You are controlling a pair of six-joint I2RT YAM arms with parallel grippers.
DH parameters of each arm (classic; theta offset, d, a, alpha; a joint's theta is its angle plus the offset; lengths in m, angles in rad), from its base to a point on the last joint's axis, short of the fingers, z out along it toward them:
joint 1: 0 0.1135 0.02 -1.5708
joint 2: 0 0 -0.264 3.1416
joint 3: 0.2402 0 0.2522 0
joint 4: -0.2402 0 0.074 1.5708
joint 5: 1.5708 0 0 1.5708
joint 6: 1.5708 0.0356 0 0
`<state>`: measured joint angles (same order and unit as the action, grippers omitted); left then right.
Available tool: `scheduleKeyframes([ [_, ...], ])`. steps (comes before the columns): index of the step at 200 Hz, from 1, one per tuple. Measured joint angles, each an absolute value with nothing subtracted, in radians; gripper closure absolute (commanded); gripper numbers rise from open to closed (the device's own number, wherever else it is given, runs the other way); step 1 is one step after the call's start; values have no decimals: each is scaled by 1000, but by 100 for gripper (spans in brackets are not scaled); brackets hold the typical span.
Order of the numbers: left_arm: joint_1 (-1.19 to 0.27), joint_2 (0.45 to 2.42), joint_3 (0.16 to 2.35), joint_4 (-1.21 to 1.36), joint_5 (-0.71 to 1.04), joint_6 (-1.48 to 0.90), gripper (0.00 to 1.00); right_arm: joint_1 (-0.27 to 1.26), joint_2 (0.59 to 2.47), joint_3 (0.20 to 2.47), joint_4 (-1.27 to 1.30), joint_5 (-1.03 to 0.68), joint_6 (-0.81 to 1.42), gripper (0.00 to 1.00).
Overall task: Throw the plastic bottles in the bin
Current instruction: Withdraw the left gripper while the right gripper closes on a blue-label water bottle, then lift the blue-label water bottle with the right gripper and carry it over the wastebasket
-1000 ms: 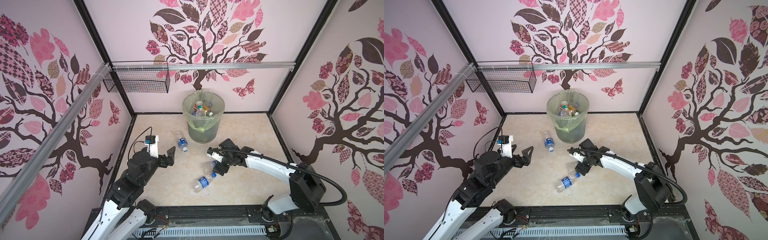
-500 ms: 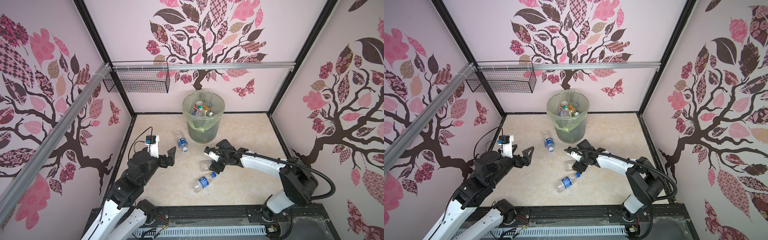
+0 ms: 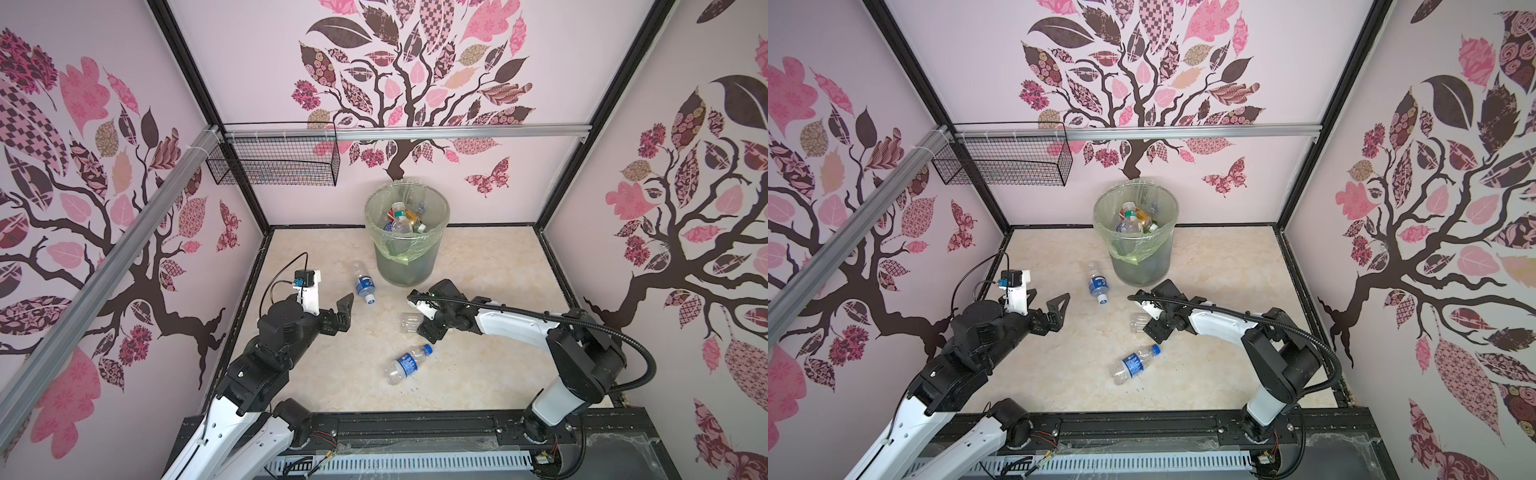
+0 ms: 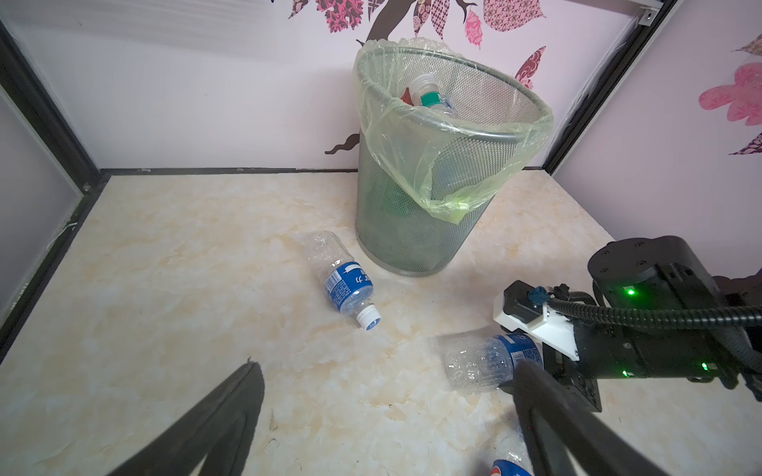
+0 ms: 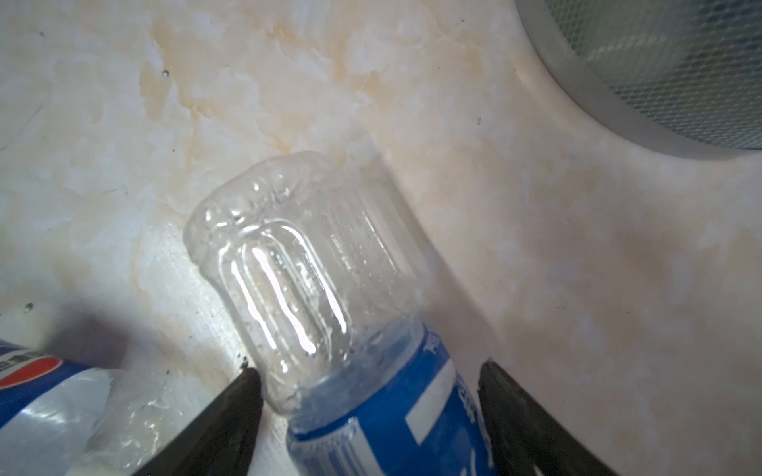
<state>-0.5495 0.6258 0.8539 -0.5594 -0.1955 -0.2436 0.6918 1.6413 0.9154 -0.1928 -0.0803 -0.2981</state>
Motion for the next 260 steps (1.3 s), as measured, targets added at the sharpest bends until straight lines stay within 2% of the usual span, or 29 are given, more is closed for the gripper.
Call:
scheduleKeyframes([
  [48,-550,633,854,-554,-186,-244,2,692,1674,915,-189,-30,-271,17],
  [63,-550,637,853,-553,-181,-244,2,692,1682,915,-186,-17,-258,21],
  [92,-550,639,853,-553,-178,-244,2,692,1696,929,-179,9,-223,38],
  [158,-550,631,842,-547,-174,-244,2,691,1673,919,-152,39,-154,43],
  [206,-550,640,842,-546,-158,-244,2,624,1515,850,-139,-12,-72,46],
  [235,-550,651,842,-545,-152,-243,2,540,1354,768,-124,-36,-6,46],
  [260,-550,664,842,-539,-152,-243,2,530,1203,732,-118,-38,49,47],
])
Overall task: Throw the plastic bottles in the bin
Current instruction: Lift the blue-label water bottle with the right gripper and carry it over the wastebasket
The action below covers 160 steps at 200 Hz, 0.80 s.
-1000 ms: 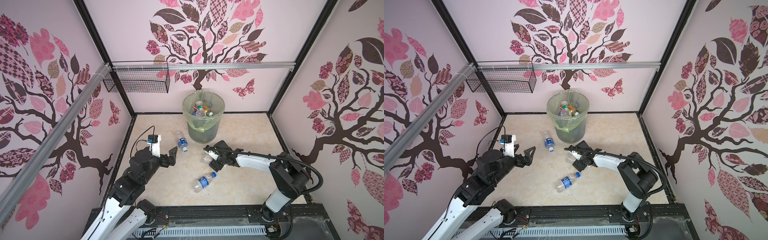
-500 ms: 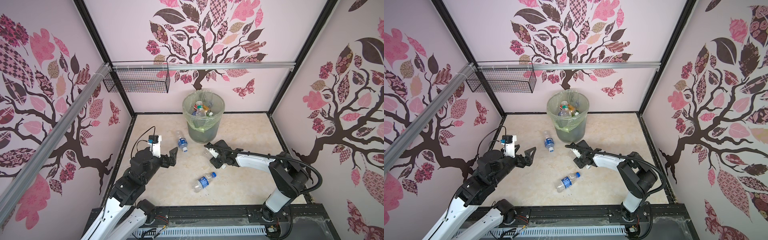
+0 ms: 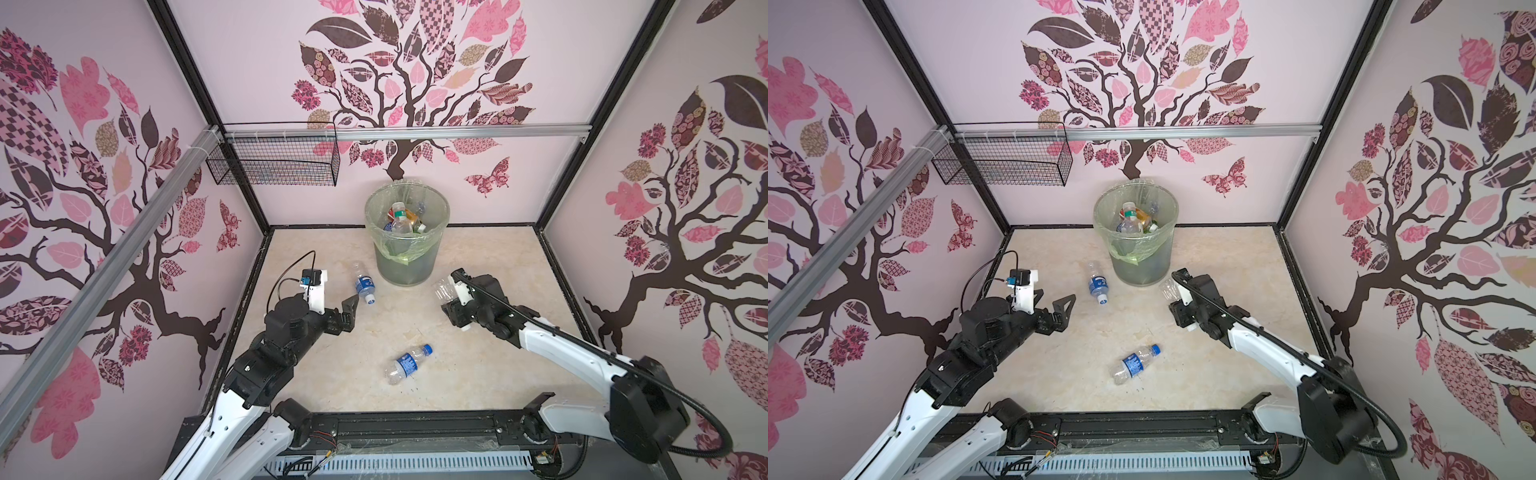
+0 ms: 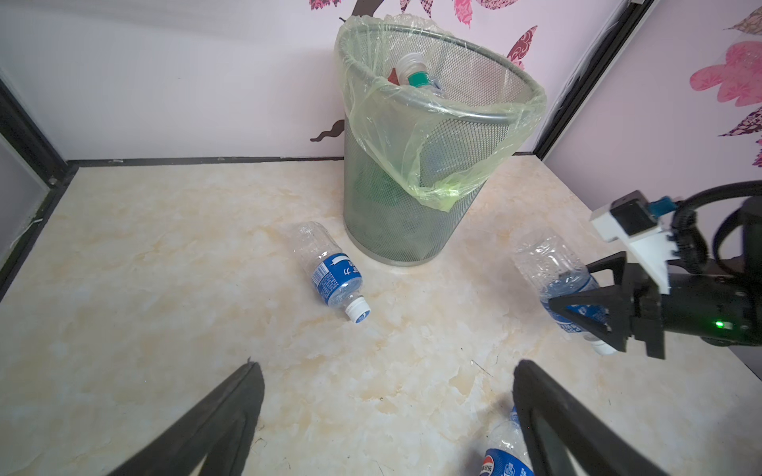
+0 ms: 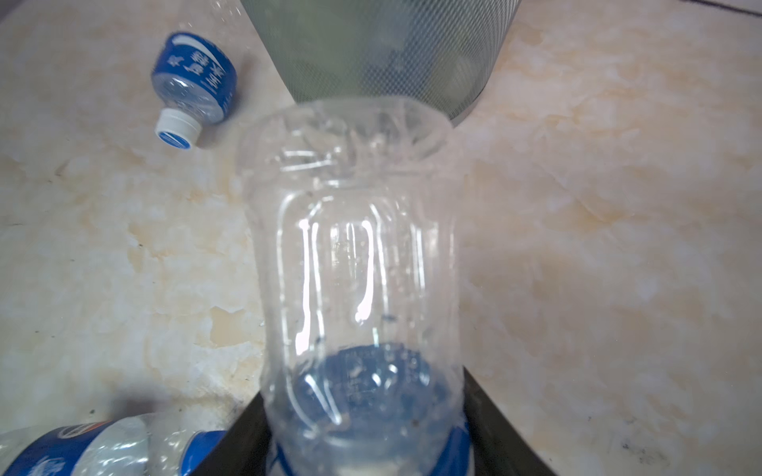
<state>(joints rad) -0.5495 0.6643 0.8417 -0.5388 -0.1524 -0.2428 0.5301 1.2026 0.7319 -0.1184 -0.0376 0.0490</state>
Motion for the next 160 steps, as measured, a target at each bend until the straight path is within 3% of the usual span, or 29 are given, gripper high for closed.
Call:
scheduleKeyframes([
  [82,-550,673,842,-544,-190,-236,2,533,717,622,-59,-14,129,49],
  [160,-550,677,842,-561,-202,-236,2,533,714,650,-72,4,162,48],
])
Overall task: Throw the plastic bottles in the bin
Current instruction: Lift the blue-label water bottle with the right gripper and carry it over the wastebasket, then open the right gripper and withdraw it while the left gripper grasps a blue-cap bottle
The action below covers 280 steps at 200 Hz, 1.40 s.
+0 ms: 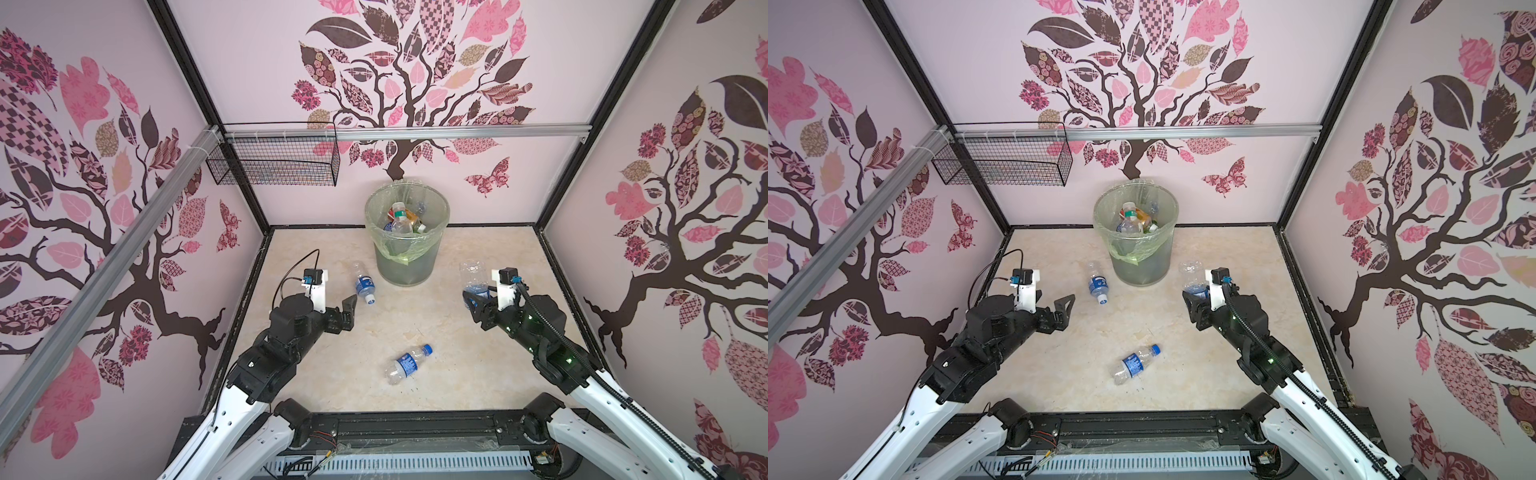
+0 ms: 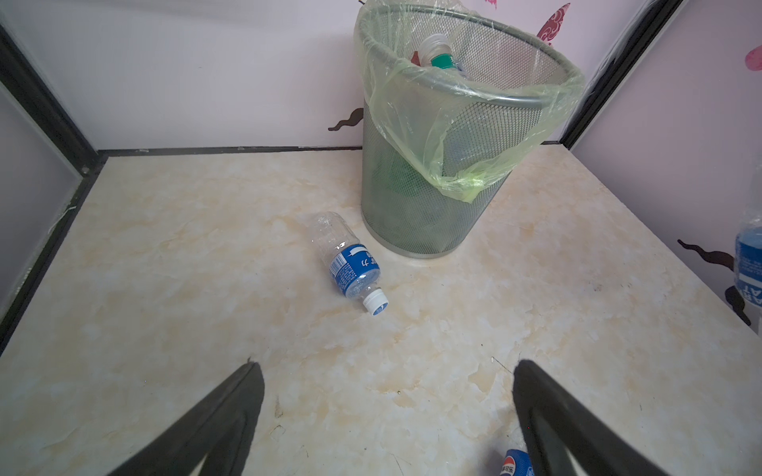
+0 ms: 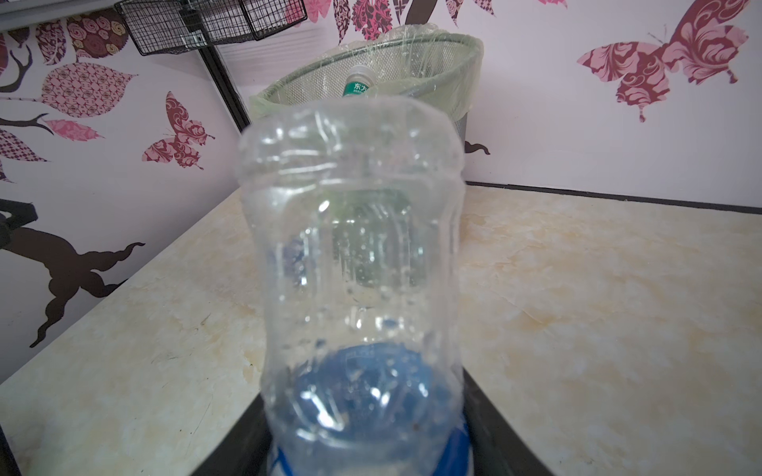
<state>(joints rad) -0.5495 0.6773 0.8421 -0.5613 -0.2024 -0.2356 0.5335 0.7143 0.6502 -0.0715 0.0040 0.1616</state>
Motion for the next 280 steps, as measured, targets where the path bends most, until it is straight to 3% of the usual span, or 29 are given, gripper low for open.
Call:
scheduleKeyframes([
  [27,-550,680,842,-561,-203,-236,2,533,850,807,-90,7,164,44],
  [59,-549,696,842,-560,-199,-233,2,523,1219,1235,-75,-22,138,41],
  [88,-549,704,843,-559,-197,-227,2,478,1642,1779,-111,-78,143,14],
  [112,-548,703,843,-561,-197,-227,2,453,1853,2061,-208,-78,134,10],
  [136,-548,691,843,-581,-192,-210,2,442,1813,1906,-198,-74,138,2],
  [168,-548,678,844,-625,-189,-186,3,446,1623,1575,-187,-70,133,1],
  [219,-554,740,844,-649,-103,-175,5,449,1175,1257,-110,-34,131,0],
  [280,-741,887,844,-663,-77,-178,5,448,853,848,-76,65,208,0],
])
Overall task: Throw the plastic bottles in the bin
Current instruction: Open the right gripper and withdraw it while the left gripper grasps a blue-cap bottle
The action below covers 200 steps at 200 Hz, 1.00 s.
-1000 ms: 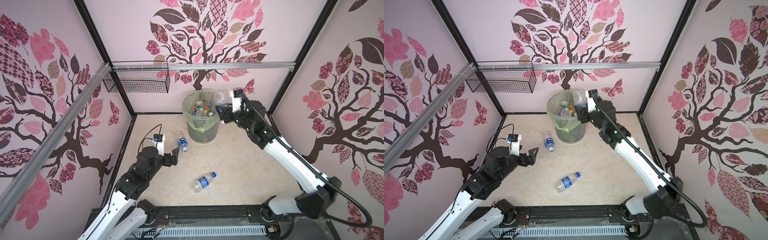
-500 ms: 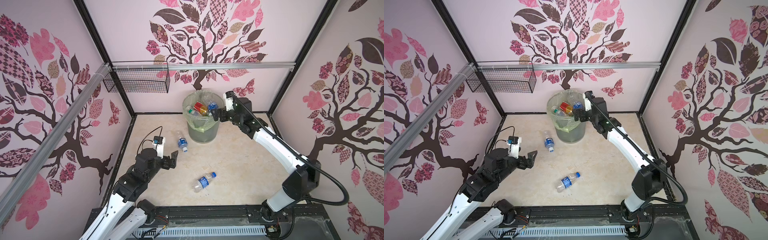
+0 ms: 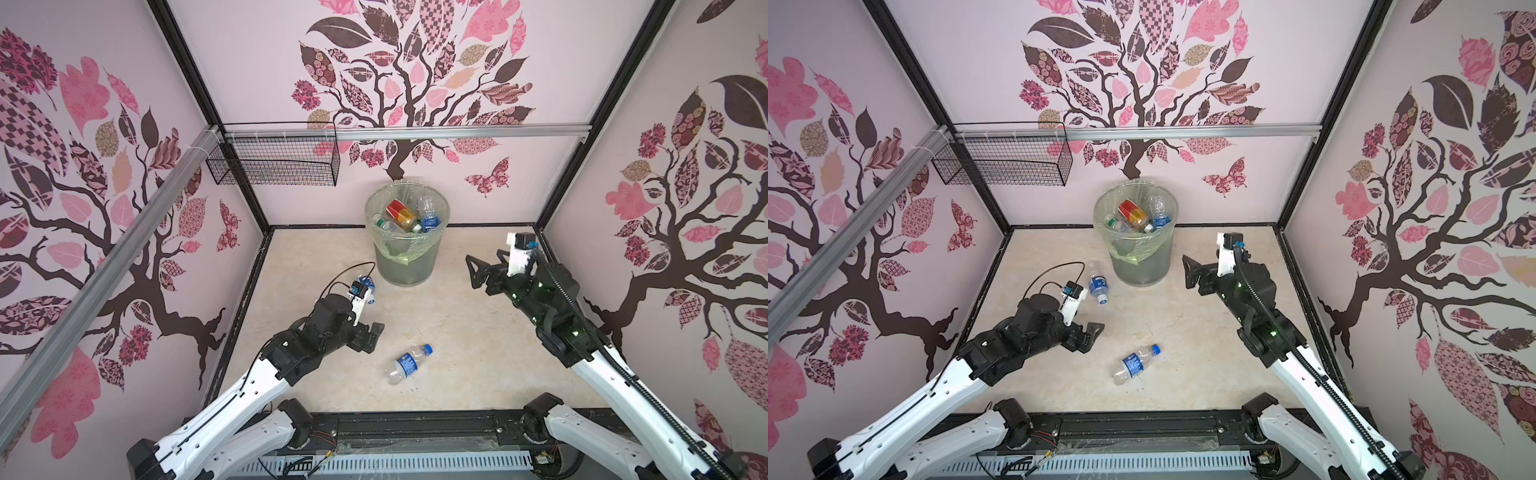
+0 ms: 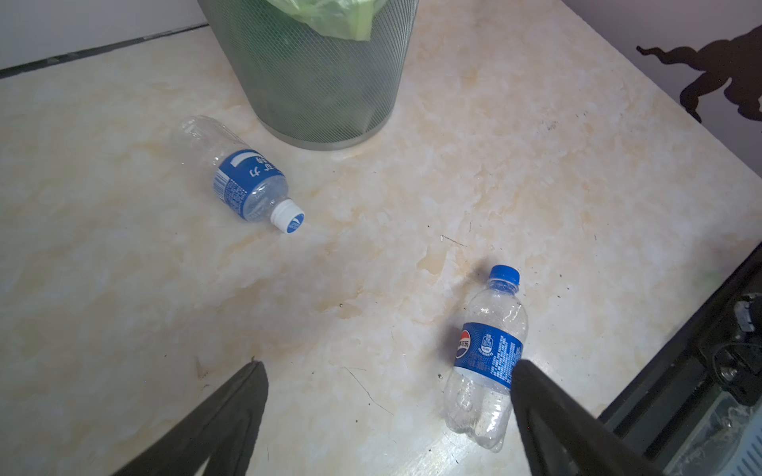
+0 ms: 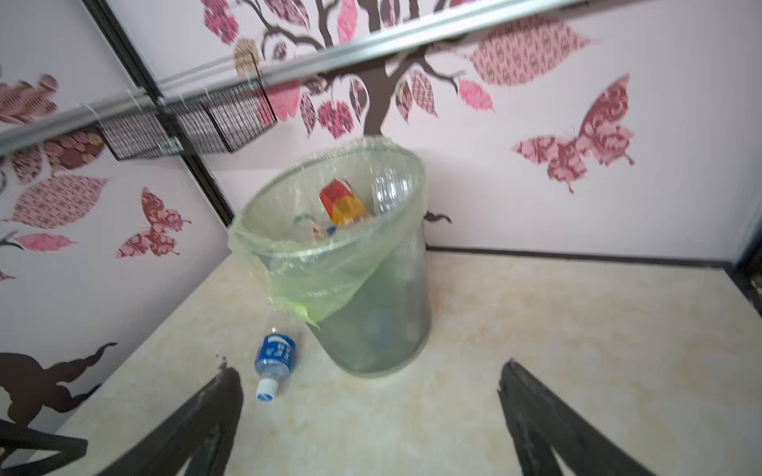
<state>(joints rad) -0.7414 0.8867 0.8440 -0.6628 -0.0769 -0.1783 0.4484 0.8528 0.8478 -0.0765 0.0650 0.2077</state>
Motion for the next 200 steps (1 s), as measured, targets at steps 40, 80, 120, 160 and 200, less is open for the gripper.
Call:
scheduleKeyframes([
  [40,-814,906,842,-656,-91,-203,4,448,839,685,-129,73,265,0],
  [80,-874,944,808,-609,-76,-236,4,448,773,643,-139,74,292,0],
  [120,-924,1012,756,-549,-67,-278,4,448,735,639,-139,83,296,0],
  [160,-971,1111,725,-492,-54,-319,5,448,712,626,-149,83,296,0],
  [200,-1028,1214,722,-434,-47,-352,5,448,694,620,-154,83,296,0],
])
